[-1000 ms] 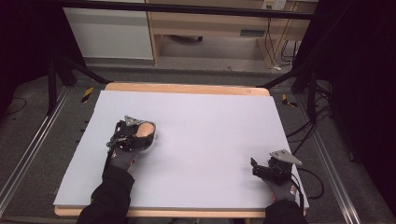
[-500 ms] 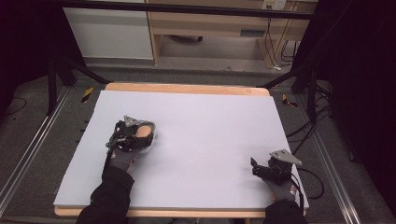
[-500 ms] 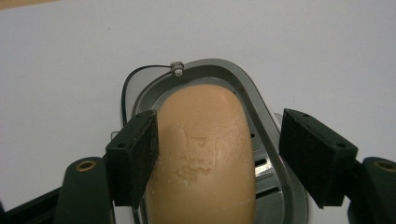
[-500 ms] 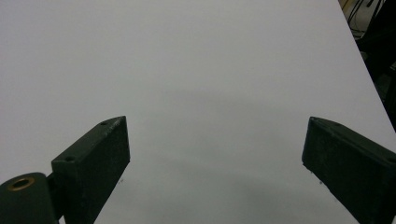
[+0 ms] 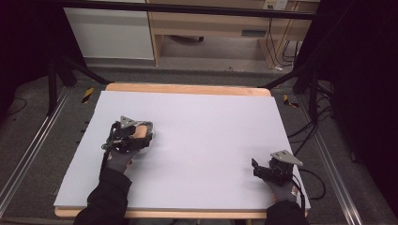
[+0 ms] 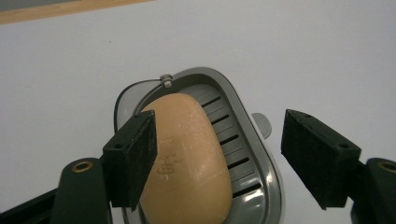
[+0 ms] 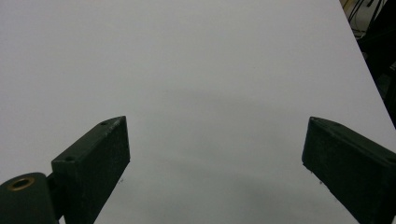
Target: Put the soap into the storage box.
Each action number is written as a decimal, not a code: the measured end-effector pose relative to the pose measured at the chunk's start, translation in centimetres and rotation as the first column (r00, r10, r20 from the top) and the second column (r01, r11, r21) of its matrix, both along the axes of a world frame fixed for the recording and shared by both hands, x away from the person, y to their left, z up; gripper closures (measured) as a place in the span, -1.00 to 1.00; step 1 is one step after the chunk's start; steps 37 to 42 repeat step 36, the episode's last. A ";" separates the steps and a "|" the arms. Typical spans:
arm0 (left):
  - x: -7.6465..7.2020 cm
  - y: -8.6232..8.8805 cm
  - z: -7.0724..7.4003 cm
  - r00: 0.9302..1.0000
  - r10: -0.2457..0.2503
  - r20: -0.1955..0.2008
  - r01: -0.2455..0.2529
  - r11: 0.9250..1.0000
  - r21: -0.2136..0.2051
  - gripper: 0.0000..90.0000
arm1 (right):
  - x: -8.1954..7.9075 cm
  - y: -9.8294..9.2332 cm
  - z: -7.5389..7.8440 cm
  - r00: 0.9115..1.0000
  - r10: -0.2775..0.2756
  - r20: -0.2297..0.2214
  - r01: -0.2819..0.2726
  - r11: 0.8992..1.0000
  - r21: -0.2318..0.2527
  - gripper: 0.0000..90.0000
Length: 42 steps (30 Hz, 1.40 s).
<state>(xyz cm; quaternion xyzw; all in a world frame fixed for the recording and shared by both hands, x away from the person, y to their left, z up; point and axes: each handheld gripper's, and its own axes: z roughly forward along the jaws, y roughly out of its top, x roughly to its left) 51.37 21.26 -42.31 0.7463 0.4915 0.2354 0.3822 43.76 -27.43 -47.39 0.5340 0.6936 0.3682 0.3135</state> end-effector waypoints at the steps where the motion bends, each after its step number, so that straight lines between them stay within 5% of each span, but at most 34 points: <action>1: -0.3 0.1 0.2 1.000 -0.005 0.006 0.005 1.000 -0.010 -0.41 | 0.0 0.0 0.0 1.000 0.000 0.000 0.000 1.000 0.000 -0.83; 7: -2.0 1.1 0.6 0.999 -0.035 0.036 0.037 0.998 -0.047 -0.43 | 0.0 0.0 0.1 1.000 -0.008 -0.002 0.008 1.000 0.007 -0.83; 19: -5.1 3.9 0.3 0.996 -0.054 0.073 0.057 0.997 -0.042 -0.44 | -0.1 -0.4 0.1 1.000 -0.024 0.004 0.024 1.000 0.008 -0.84; 34: -7.3 8.8 -2.6 0.998 0.032 0.059 -0.030 0.999 -0.035 -0.48 | 0.0 -1.0 -0.2 0.999 -0.038 -0.018 0.038 0.999 0.009 -0.85; 42: -7.6 8.9 -2.8 0.998 0.032 0.057 -0.031 0.999 -0.017 -0.48 | -0.1 -1.1 -0.3 0.999 -0.037 -0.017 0.037 0.999 0.010 -0.85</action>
